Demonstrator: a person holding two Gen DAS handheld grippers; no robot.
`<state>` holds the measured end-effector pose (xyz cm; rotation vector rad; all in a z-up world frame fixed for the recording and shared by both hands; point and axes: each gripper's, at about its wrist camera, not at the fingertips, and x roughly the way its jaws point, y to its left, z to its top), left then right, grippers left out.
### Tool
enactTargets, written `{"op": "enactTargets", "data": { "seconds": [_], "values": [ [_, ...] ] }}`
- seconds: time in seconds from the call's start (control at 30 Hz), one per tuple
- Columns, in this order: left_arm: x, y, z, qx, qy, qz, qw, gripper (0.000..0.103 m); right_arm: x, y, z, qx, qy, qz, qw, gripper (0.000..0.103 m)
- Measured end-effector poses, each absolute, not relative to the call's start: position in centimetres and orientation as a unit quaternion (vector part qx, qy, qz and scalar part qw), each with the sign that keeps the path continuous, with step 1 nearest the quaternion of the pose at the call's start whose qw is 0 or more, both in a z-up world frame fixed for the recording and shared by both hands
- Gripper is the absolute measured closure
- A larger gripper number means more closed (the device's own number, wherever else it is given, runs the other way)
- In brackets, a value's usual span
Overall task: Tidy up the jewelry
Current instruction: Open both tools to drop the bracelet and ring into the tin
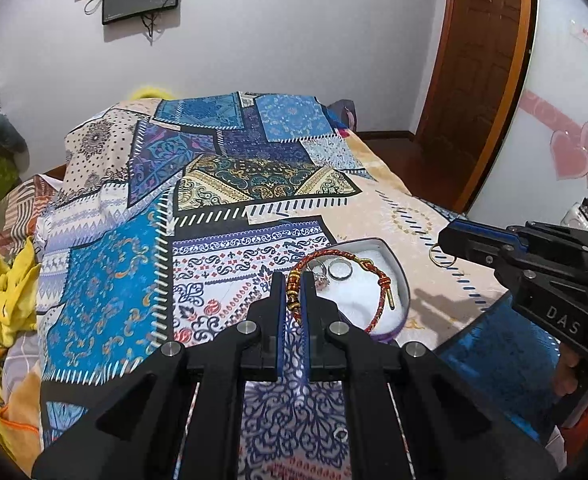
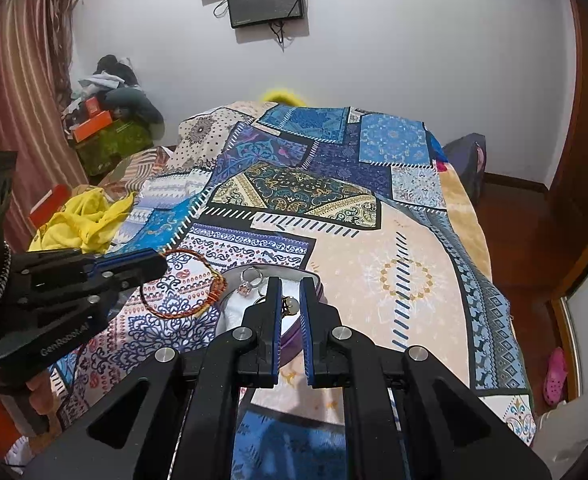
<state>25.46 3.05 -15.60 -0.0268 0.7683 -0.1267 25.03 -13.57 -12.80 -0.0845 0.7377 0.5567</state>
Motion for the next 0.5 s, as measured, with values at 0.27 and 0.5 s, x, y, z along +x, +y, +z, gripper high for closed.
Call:
{"op": "enactTargets", "data": {
  "seconds": [0.27,0.5],
  "values": [
    [27.8,2.1,-16.9,0.004,0.390,-0.073,0.918,0.098,26.5,-13.2,-13.7,-0.032,0.369,0.275,0.887,0.095],
    [29.2,1.1,-17.8,0.014,0.403,-0.090,0.911,0.098,27.1,-12.2,-14.6,-0.050,0.380,0.285,0.879,0.095]
  ]
}}
